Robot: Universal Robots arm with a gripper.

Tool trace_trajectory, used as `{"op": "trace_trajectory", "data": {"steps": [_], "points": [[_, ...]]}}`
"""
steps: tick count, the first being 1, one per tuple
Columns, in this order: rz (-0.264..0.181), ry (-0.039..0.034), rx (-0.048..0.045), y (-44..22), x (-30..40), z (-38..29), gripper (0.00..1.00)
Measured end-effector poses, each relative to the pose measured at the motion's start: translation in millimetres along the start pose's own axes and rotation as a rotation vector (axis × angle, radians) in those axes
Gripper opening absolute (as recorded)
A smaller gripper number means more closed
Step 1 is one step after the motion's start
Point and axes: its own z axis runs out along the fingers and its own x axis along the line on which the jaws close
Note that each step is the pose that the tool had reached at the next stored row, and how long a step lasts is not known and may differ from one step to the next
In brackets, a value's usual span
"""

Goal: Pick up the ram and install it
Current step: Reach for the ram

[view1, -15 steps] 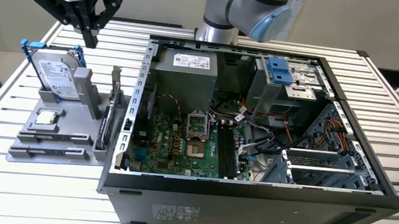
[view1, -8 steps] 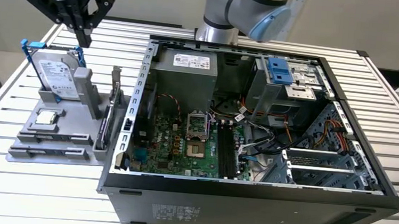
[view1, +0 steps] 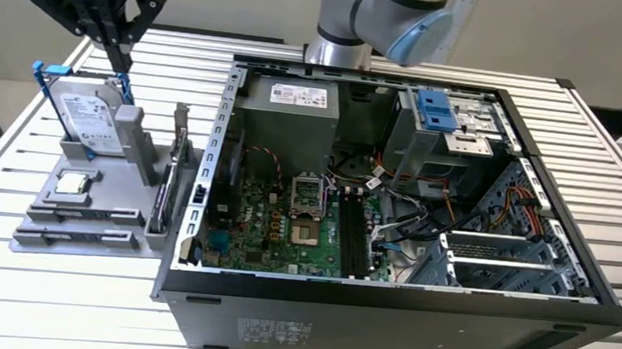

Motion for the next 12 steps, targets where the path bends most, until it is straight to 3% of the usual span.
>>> {"op": "trace_trajectory", "data": {"steps": [12], "points": [[0.000, 0.0004, 0.0000, -0.1, 18.8, 0.2, 0.00]]}}
